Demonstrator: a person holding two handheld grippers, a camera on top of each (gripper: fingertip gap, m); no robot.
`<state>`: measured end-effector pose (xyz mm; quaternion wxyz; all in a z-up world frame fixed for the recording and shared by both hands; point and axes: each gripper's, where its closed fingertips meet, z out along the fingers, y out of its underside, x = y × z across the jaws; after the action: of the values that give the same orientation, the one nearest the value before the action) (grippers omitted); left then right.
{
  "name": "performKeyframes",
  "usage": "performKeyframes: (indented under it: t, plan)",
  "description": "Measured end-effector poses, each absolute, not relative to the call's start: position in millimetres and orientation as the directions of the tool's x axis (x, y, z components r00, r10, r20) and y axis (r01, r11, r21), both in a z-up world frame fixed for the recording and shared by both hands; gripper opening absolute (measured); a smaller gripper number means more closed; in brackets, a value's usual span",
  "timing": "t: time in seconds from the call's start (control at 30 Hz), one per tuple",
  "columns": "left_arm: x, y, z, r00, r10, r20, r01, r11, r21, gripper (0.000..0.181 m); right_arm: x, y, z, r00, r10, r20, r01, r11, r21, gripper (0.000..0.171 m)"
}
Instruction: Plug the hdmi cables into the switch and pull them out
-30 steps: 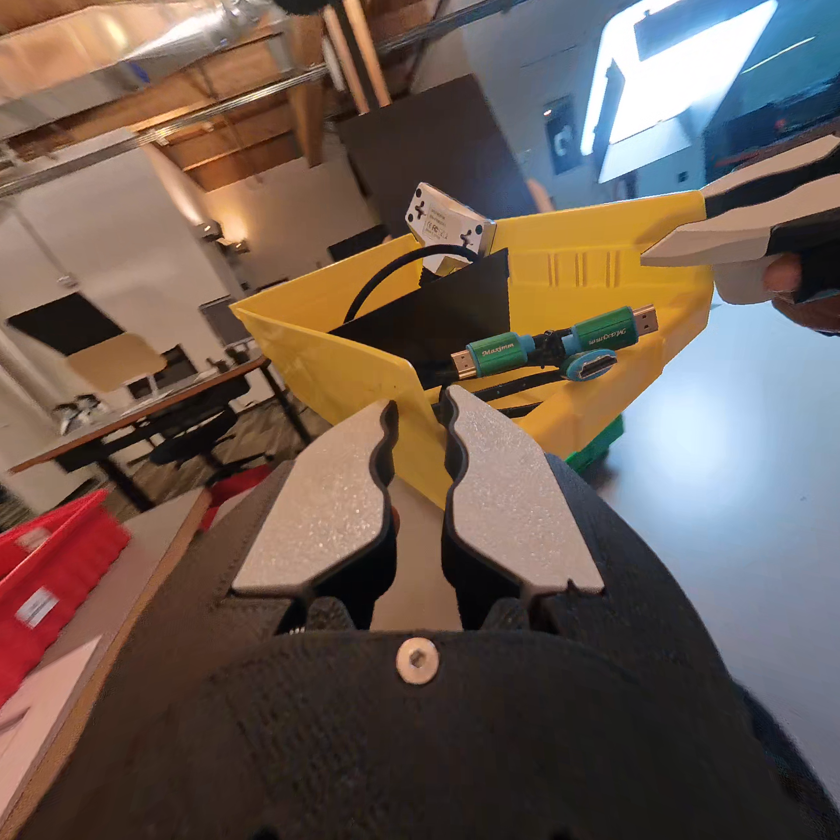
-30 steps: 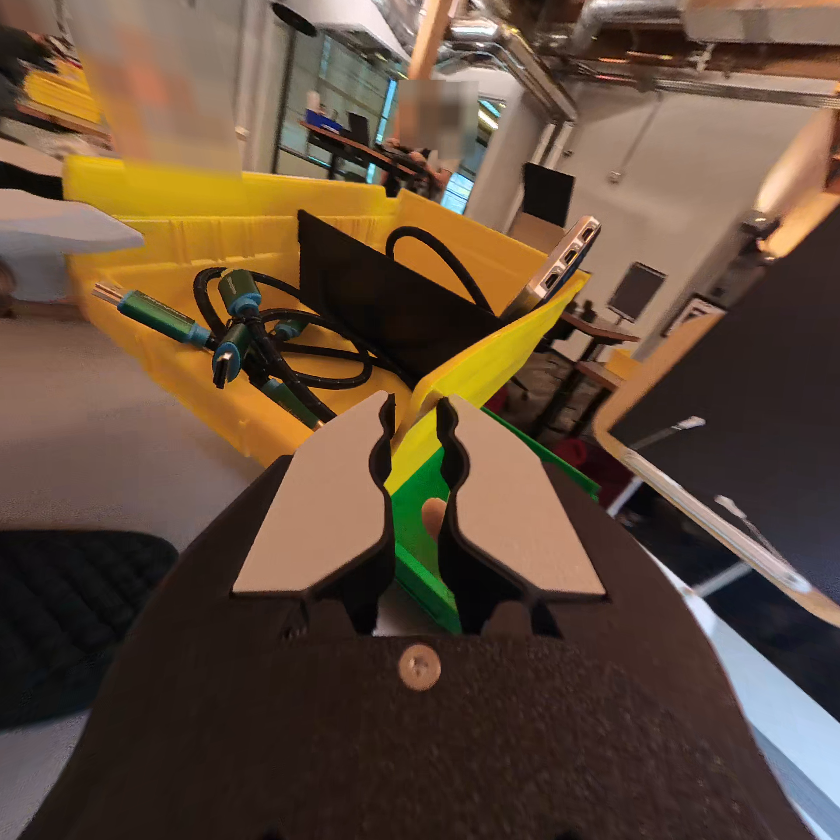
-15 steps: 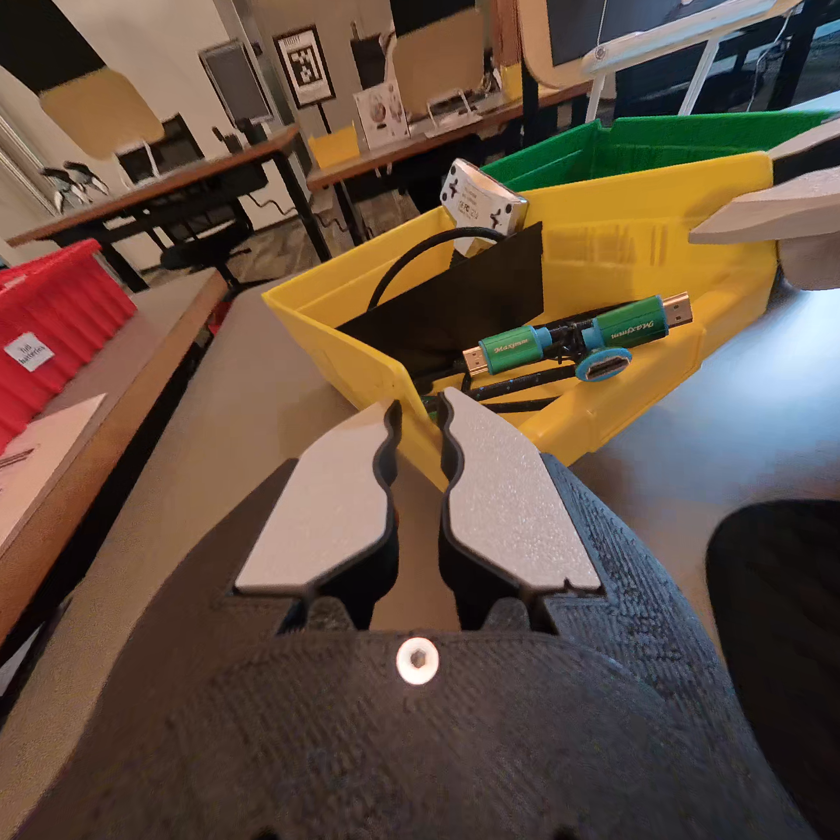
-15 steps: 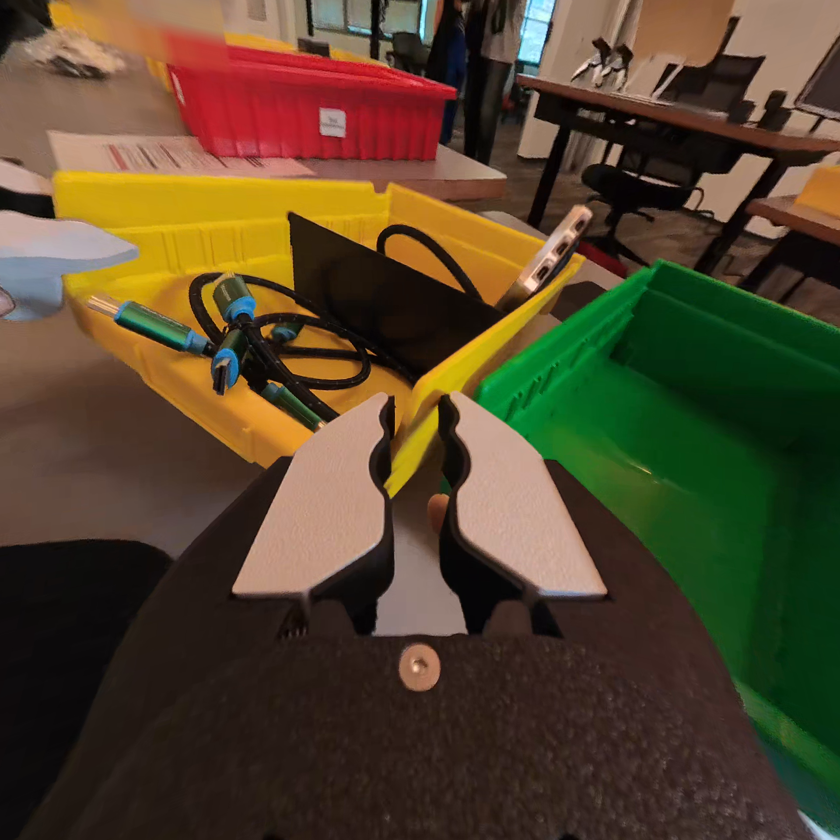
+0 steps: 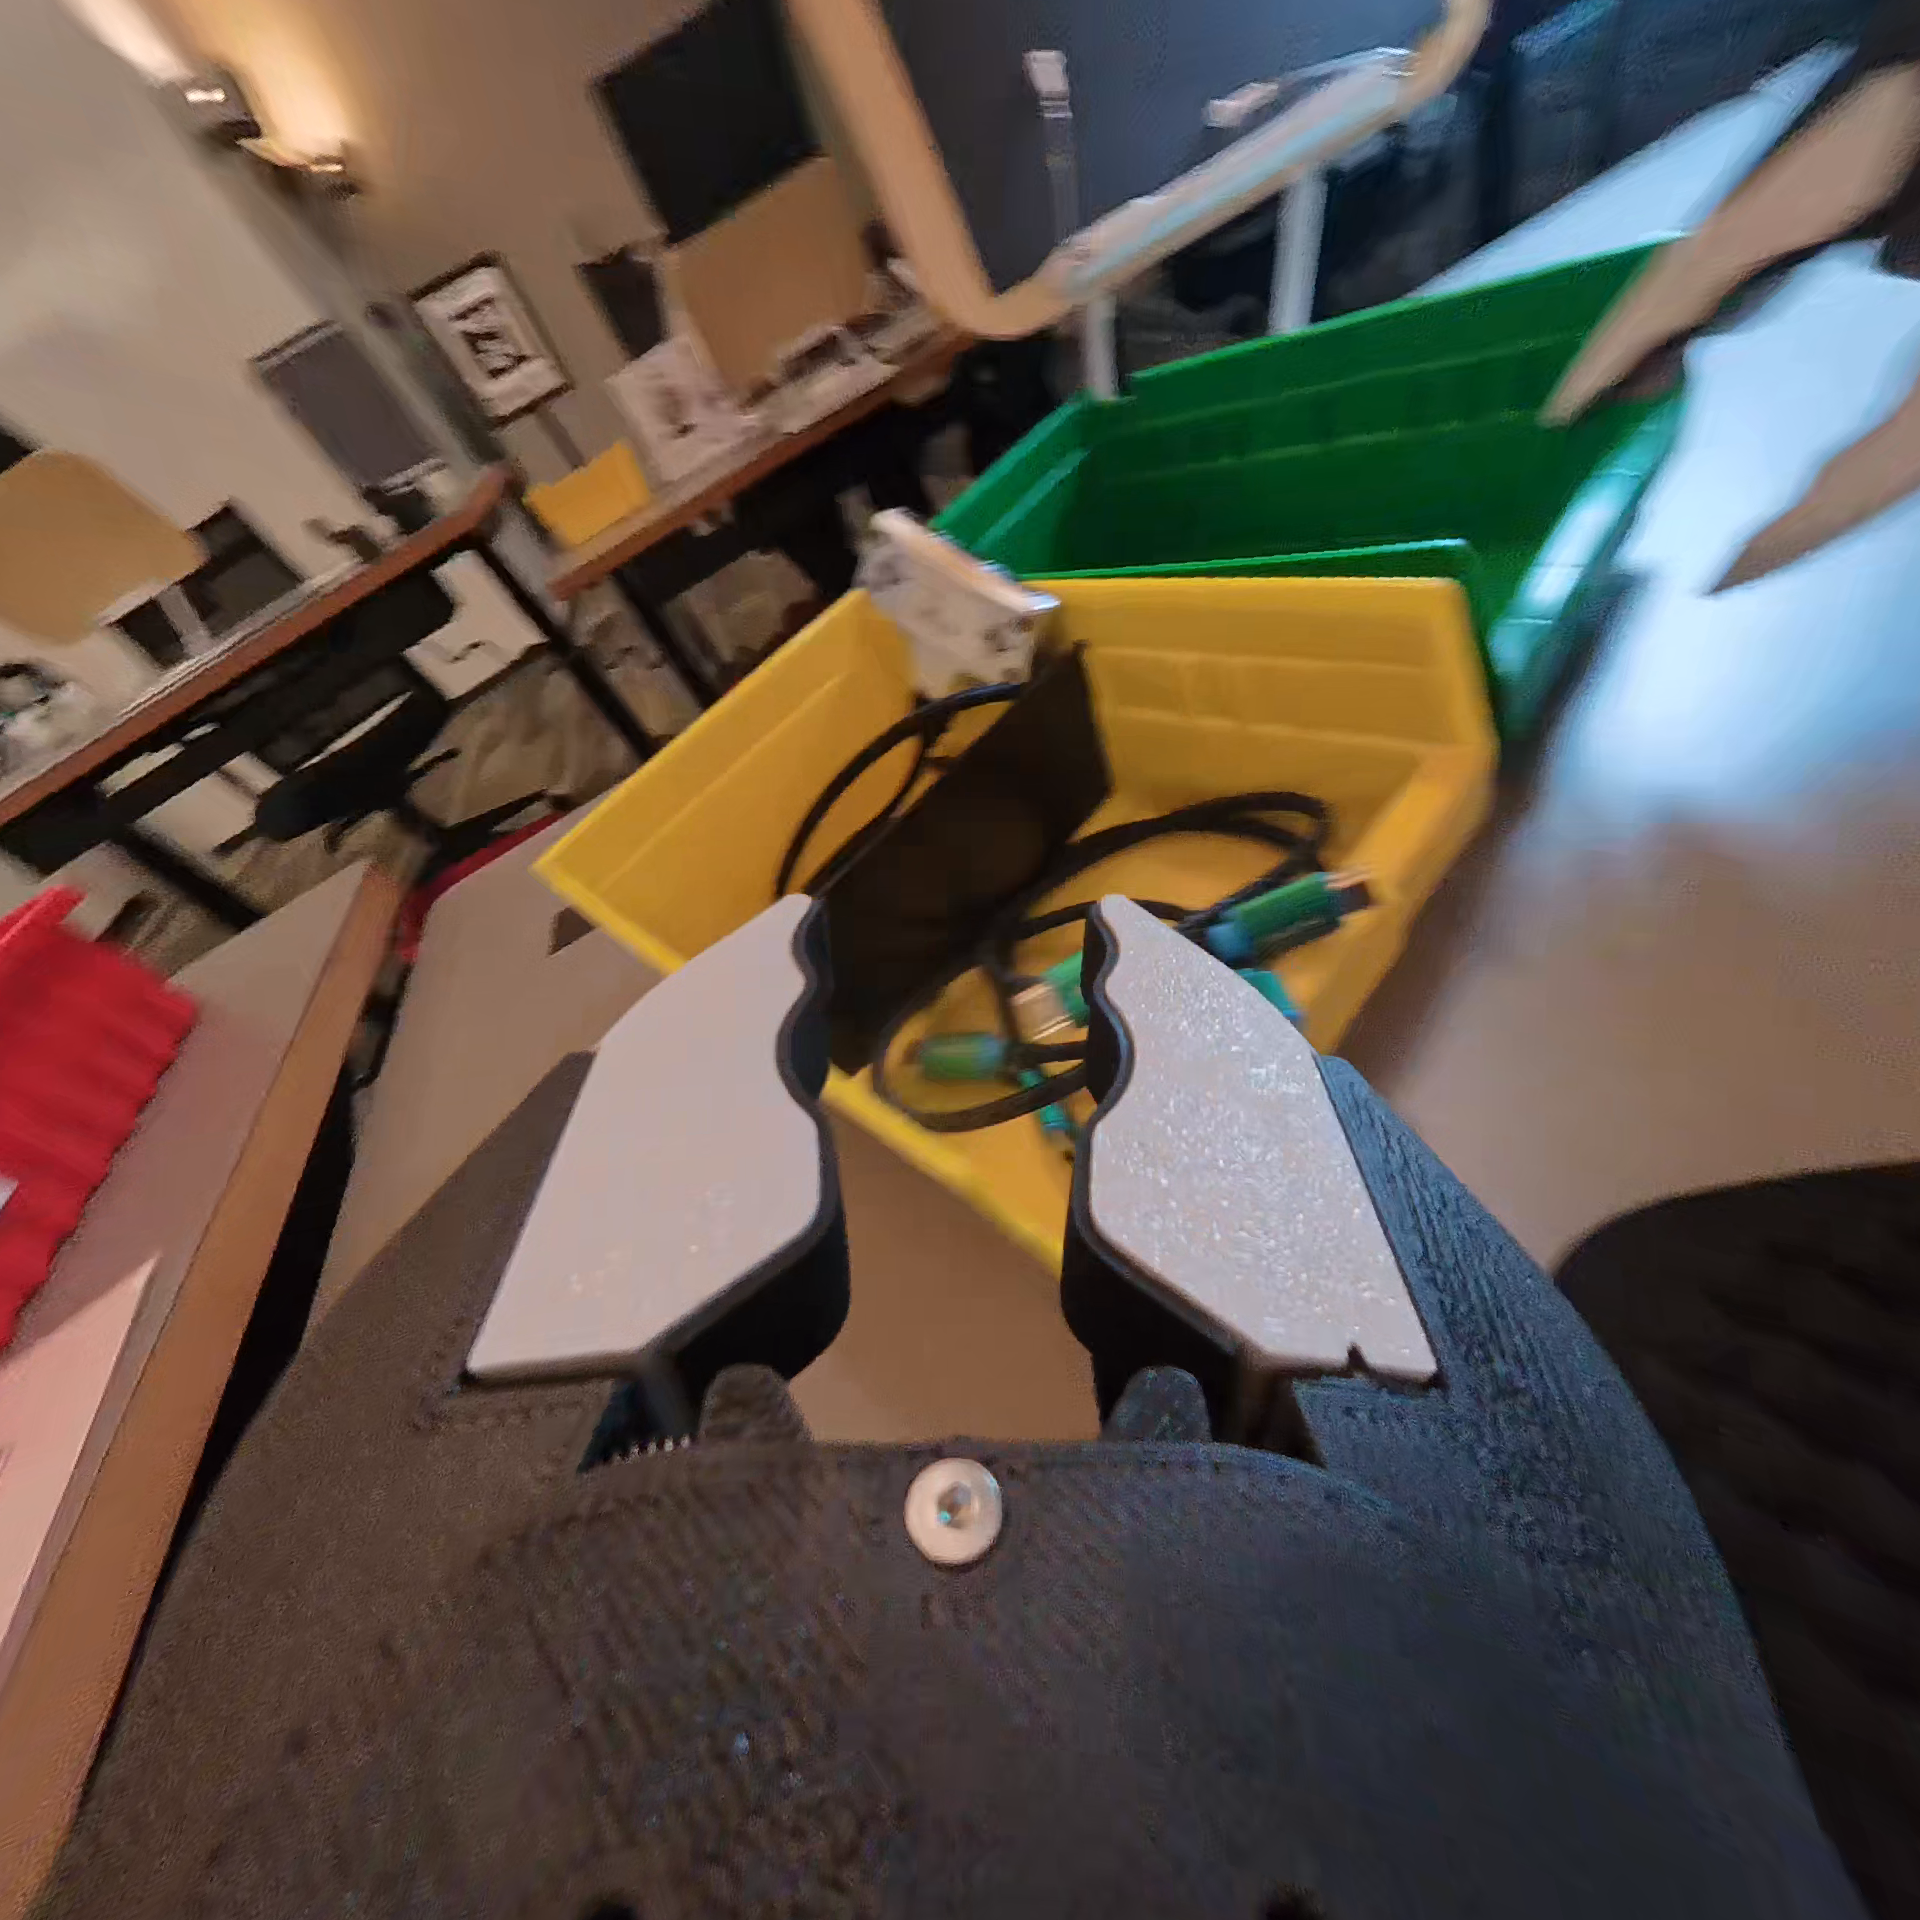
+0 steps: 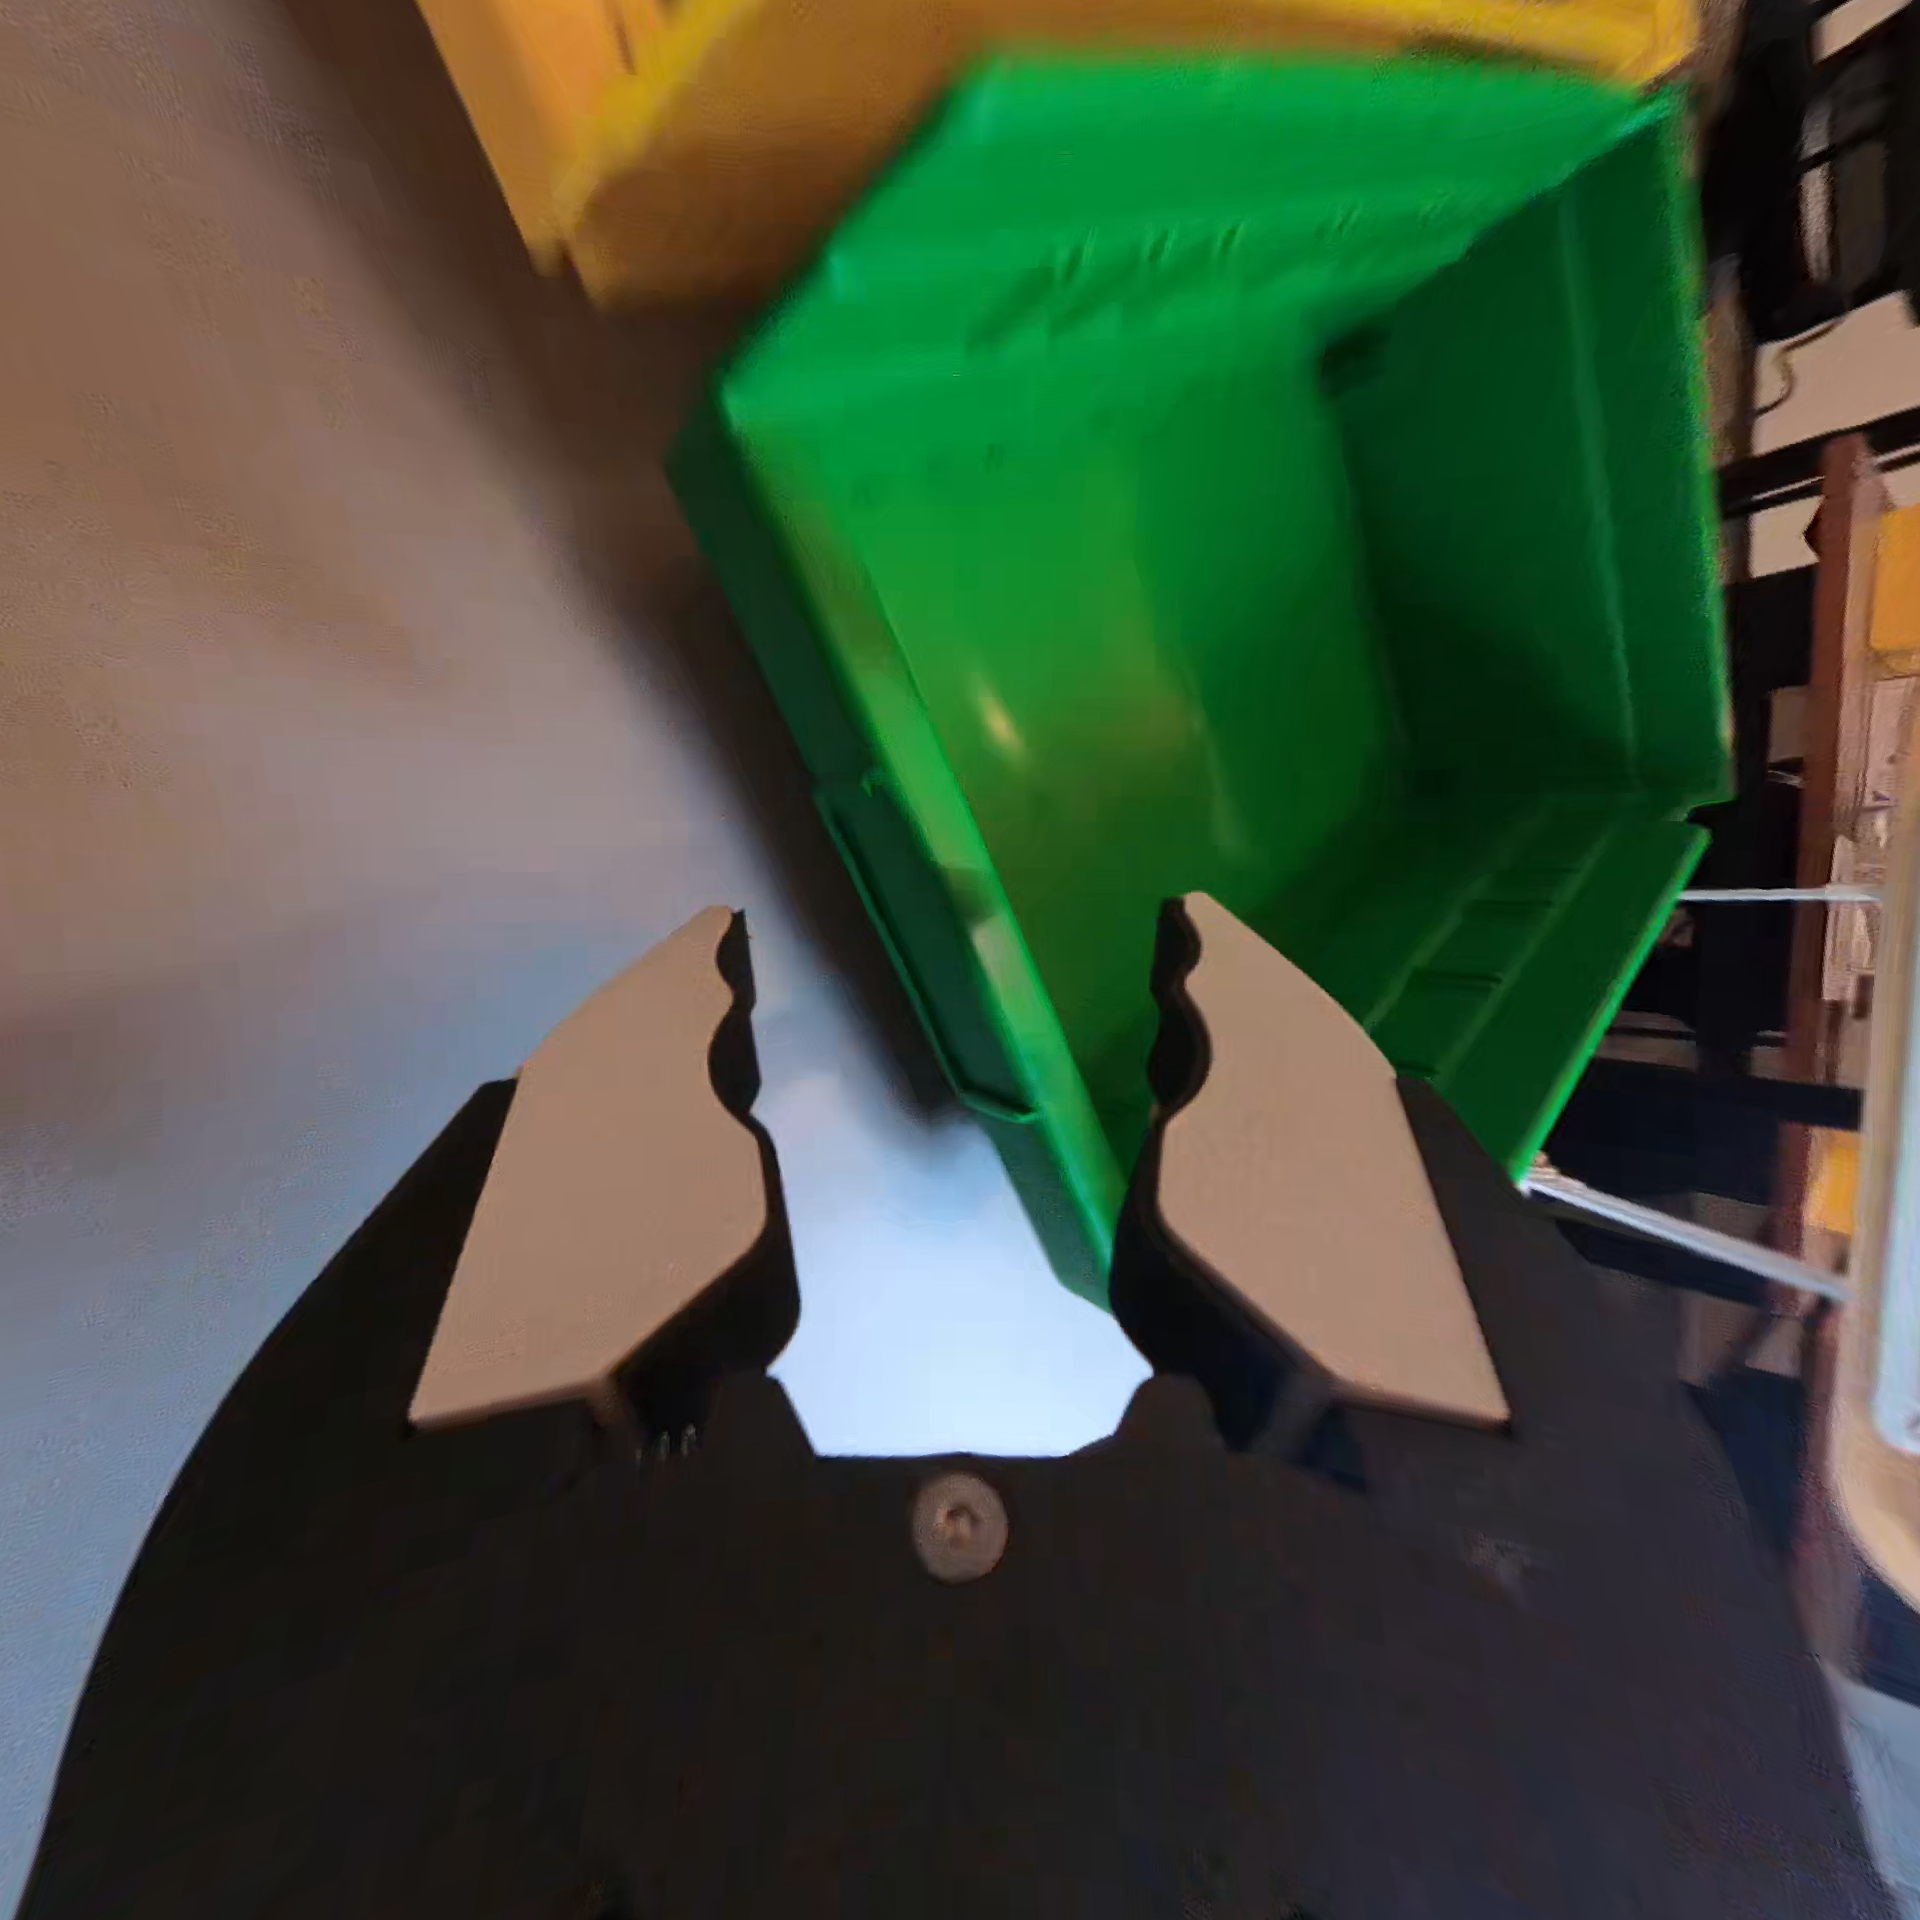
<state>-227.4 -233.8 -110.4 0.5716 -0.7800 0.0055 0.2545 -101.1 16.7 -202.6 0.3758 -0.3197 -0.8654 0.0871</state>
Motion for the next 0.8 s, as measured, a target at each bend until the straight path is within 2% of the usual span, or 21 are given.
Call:
performKeyframes:
  t: [0.1,0.17,0.2,0.23,0.37,0.63,0.8]
  plan:
    - [-187.5,-203.6,-132.5,0.895,0.038,-0.445,-0.373,-0.488,-0.79,0.052,-117.0,34.8,-224.1,-0.621,0.519,0.588,0.476,0.845,-0.243,0.072]
    - [-182.7,-189.1,-156.6,0.862,-0.062,-0.503,-0.437,-0.594,-0.675,0.056,-121.5,40.0,-237.3,-0.676,0.476,0.563,0.466,0.867,-0.175,0.054]
    - [-183.9,-184.2,-168.1,0.844,-0.101,-0.526,-0.46,-0.64,-0.616,0.057,-119.1,38.2,-241.6,-0.693,0.479,0.539,0.462,0.869,-0.177,0.04]
    - [-184.8,-180.8,-178.3,0.83,-0.139,-0.54,-0.478,-0.676,-0.561,0.058,-117.2,39.3,-242.1,-0.68,0.485,0.55,0.467,0.865,-0.184,0.034]
    - [-188.0,-179.3,-210.6,0.799,-0.279,-0.533,-0.527,-0.752,-0.396,0.064,-67.9,42.3,-240.7,-0.651,0.543,0.53,0.522,0.827,-0.207,0.034]
    - [-194.9,-172.6,-211.7,0.756,-0.287,-0.589,-0.561,-0.748,-0.355,0.055,82.4,53.4,-225.5,-0.331,0.752,0.57,0.762,0.57,-0.309,0.039]
    - [-195.8,-171.5,-213.5,0.759,-0.274,-0.591,-0.548,-0.758,-0.353,0.057,136.0,88.0,-211.7,-0.135,0.74,0.659,0.845,0.433,-0.313,0.039]
